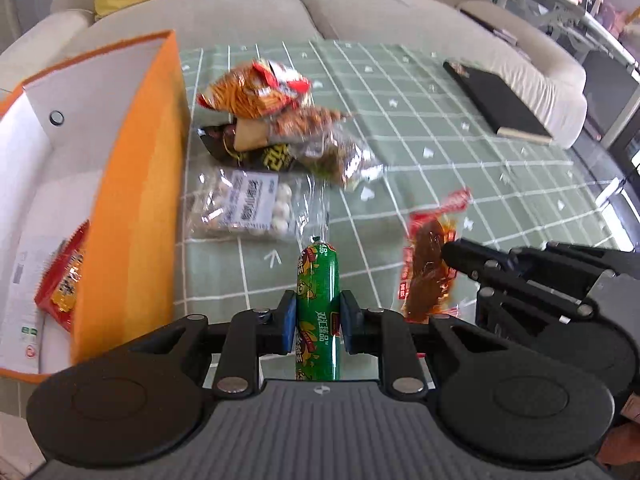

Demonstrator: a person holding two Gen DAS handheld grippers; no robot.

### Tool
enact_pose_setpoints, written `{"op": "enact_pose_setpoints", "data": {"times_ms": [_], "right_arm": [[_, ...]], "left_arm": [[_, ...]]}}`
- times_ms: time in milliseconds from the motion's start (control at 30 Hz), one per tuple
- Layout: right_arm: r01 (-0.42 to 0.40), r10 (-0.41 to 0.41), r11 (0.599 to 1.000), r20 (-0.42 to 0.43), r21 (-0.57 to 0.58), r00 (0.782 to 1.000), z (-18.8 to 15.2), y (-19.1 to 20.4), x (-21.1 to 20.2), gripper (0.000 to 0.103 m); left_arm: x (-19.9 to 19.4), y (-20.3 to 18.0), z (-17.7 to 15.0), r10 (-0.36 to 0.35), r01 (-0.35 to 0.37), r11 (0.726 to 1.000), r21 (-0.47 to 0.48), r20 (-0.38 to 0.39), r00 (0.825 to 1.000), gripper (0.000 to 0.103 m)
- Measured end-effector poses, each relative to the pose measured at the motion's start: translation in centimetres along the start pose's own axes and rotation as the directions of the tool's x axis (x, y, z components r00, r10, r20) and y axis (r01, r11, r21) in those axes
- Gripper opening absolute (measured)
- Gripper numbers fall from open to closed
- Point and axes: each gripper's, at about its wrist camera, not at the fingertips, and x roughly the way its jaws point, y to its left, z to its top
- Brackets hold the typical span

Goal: Organize snacks
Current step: 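Grasp the green sausage stick with the left tool, then carry the green sausage and meat snack pack over the orange box with both tools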

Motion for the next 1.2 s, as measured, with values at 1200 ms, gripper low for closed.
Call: {"op": "enact_pose_setpoints", "data": {"times_ms": [1200], "right_arm": [[-0.203, 0.259, 0.953, 0.257, -0.224, 0.931, 12.3, 9.5, -8.5, 0.000]], "left_arm": [[-11.0, 11.1, 5.1, 0.097, -0.058, 0.983, -0.172, 0.228, 0.969, 0.024]]}}
